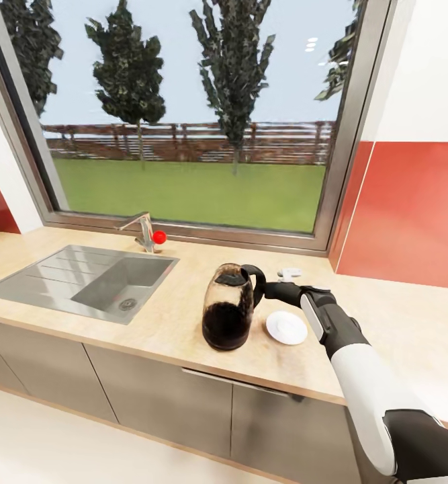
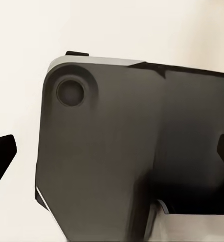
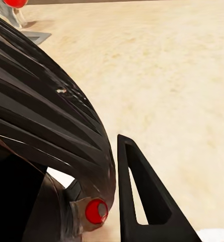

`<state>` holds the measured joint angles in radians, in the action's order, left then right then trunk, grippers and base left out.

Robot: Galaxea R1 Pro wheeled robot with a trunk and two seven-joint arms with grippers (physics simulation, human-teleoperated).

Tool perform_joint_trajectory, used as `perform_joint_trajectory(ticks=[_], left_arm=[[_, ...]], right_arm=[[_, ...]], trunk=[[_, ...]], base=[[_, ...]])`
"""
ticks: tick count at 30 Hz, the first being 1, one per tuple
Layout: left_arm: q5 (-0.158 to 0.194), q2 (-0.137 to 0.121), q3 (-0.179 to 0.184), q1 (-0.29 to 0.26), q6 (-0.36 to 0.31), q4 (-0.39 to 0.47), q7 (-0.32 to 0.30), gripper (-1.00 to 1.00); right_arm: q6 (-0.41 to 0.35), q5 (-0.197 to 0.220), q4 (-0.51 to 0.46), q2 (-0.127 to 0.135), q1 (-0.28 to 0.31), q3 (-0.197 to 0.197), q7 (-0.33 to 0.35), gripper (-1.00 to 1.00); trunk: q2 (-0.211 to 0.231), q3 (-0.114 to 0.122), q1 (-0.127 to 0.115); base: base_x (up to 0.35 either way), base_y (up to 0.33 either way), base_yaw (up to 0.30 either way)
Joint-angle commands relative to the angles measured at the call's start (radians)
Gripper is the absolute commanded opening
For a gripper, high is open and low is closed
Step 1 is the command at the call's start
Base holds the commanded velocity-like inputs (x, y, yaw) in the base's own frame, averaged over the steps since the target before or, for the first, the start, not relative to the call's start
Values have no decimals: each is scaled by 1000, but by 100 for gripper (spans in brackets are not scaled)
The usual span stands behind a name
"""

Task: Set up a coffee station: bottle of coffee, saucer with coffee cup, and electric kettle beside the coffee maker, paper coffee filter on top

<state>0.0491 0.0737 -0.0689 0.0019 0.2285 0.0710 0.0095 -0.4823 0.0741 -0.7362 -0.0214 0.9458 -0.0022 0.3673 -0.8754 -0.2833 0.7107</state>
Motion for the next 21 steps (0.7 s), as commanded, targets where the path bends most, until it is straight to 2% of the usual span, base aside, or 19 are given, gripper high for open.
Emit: perform_joint_trajectory(ticks=[1, 14, 21], left_arm=[[3, 0, -6, 0, 2, 1, -1, 100], [3, -3, -8, 0, -1, 2, 1, 100], [3, -3, -8, 0, -1, 5, 0, 100]], right_arm=[[-9, 11, -1, 0, 1, -1, -1, -100], [-13, 24, -17, -1, 1, -2, 1, -100], [-13, 26, -18, 0, 1, -2, 1, -100]], trunk=[[6, 2, -4], [97, 43, -54], [146, 74, -80]], base=[[0, 0, 0], [0, 0, 0], [0, 0, 0]])
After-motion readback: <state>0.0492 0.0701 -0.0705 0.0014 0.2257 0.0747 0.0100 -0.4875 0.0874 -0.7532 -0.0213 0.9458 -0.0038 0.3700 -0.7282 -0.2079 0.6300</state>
